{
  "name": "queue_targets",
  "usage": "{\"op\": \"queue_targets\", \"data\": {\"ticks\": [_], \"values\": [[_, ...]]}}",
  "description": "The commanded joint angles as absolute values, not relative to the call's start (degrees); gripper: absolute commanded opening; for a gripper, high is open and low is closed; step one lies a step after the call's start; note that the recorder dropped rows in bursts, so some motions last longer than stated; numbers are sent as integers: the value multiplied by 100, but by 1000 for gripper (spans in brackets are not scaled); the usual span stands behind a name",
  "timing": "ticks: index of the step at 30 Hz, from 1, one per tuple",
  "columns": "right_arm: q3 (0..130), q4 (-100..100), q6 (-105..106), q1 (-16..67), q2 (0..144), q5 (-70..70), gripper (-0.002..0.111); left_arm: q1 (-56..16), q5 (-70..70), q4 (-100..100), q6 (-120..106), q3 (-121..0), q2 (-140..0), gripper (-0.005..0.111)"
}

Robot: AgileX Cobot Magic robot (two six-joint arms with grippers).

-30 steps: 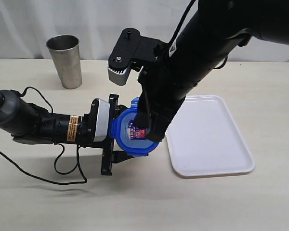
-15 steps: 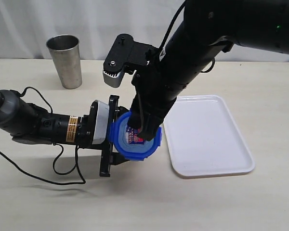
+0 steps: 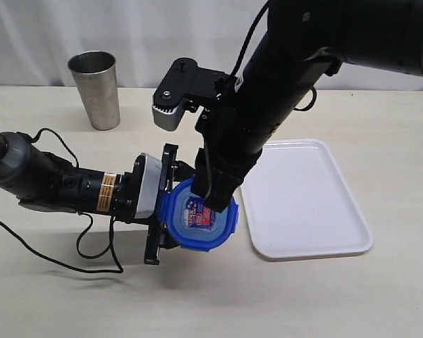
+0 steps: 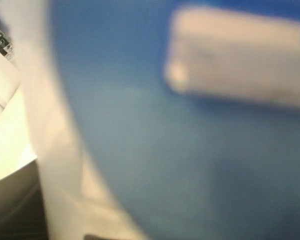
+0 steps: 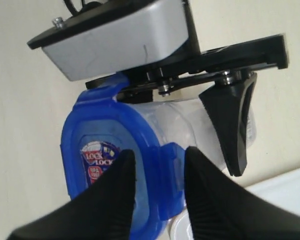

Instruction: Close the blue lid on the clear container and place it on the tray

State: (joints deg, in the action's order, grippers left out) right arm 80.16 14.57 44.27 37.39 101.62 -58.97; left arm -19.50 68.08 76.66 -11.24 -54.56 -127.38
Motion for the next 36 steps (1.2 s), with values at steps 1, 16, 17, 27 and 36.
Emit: {"op": "queue_targets", "data": {"ticks": [1, 16, 17, 27, 36], "values": [[7827, 1259, 4411, 3739, 10574, -6269, 25, -1973, 6977, 7430, -429, -5448, -12744, 0], [8125, -500, 2643, 3739, 9712, -5502, 25, -1973, 6931, 7136, 200, -5448, -12744, 0], [8125, -510, 2526, 3739, 9636, -5441, 25, -1973, 6921, 7136, 237, -5448, -12744, 0], [8125, 1139, 2812, 3749, 9580, -5386, 25, -1795, 6882, 6850, 992, -5448, -12677, 0], [7879, 1629, 3107, 3749, 9723, -5088, 14, -1606, 6858, 7285, 1692, -5448, -12284, 0]]}}
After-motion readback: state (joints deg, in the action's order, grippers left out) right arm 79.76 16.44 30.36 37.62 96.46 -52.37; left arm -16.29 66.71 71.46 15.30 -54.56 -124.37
